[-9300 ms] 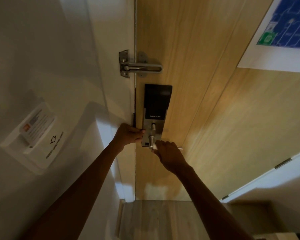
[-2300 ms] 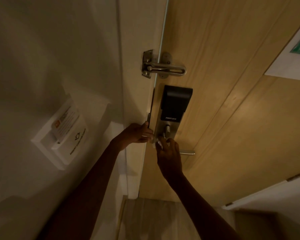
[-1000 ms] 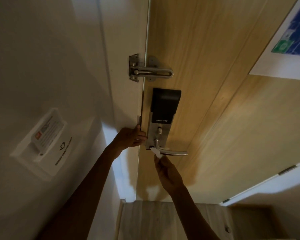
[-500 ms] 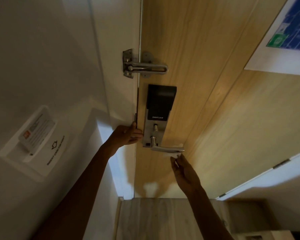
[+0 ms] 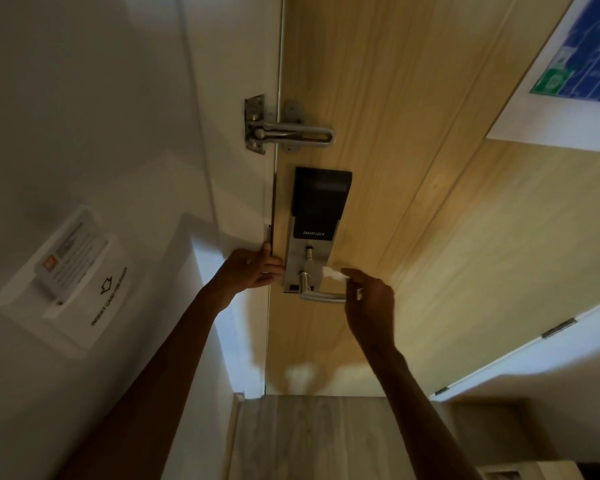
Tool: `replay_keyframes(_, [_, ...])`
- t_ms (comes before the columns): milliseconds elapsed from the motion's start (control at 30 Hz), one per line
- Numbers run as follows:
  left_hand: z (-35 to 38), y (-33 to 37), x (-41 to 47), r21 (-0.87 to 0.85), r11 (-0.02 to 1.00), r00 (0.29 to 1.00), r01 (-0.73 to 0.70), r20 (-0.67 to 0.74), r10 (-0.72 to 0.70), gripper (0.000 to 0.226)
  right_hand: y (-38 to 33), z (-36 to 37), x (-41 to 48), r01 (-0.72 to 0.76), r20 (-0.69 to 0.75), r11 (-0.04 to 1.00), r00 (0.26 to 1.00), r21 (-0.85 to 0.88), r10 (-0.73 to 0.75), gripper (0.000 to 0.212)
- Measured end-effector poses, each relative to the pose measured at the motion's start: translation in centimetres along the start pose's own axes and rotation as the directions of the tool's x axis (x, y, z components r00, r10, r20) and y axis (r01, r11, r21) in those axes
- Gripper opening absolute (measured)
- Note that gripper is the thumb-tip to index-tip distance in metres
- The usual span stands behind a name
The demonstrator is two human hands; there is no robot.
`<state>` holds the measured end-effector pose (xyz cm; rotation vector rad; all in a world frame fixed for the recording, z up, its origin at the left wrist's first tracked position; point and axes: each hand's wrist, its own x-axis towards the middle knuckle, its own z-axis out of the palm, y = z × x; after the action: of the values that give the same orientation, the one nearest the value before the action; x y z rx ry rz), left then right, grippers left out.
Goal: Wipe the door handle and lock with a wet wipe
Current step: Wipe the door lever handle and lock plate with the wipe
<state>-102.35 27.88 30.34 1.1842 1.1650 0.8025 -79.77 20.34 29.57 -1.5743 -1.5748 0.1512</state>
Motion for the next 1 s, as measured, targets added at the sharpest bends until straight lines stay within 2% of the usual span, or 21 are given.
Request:
replay_keyframes(67, [0.0,0.0,0.0,0.002,1.000,1.000,0.007,0.004,-0.007,0.049,-0.9,1.9,-0.3,-0.062,0.033,0.998,0.998,0.003,0.062,0.020])
replay_keyframes(167, [0.1,0.0,0.0,-0.008,1.000,1.000,0.011,0.001,-0.011,0.048,-2.0,4.2,-0.1,-0.163,0.006,0.986,0.987,0.033,0.163,0.018])
replay_keyframes(267, [0.2,0.1,0.0,-0.006,1.000,1.000,0.019,-0.011,-0.019,0.049,-2.8,5.1,0.2,-0.161,0.044,0.987,0.986,-0.001,0.161,0.016])
replay_keyframes(467, [0.1,-0.1,0.0,0.025,1.000,1.000,0.007,-0.010,-0.007,0.053,-1.9,2.9,0.2,-0.053,0.203,0.998,0.978,0.032,0.046,0.018])
replay_keyframes(667, [-0.1,-0.2,0.2,0.017,1.000,1.000,0.018,-0.007,-0.018,0.054,-0.7,1.3,1.0,0.083,0.396,0.996,0.914,0.031,-0.089,0.019])
replay_keyframes(767, [0.0,-0.2,0.4,0.019,0.999,0.999,0.036,-0.010,-0.035,0.049,-0.1,1.6,2.2,-0.051,0.418,0.998,0.908,0.047,0.027,0.019])
replay_keyframes(833, [0.1,0.0,0.3,0.035,0.998,0.999,0.045,-0.013,-0.044,0.050,-0.3,2.2,2.5,-0.162,0.382,0.985,0.915,0.058,0.128,0.016])
replay_keyframes(933, [0.2,0.0,0.2,0.037,0.998,0.999,0.040,-0.024,-0.040,0.053,-0.7,3.1,1.8,-0.182,0.305,0.981,0.940,0.068,0.153,0.007])
replay_keyframes(1000, [0.1,-0.1,0.2,0.043,0.998,0.999,0.037,-0.019,-0.037,0.054,-0.8,3.2,1.6,-0.190,0.315,0.980,0.935,0.051,0.165,0.012])
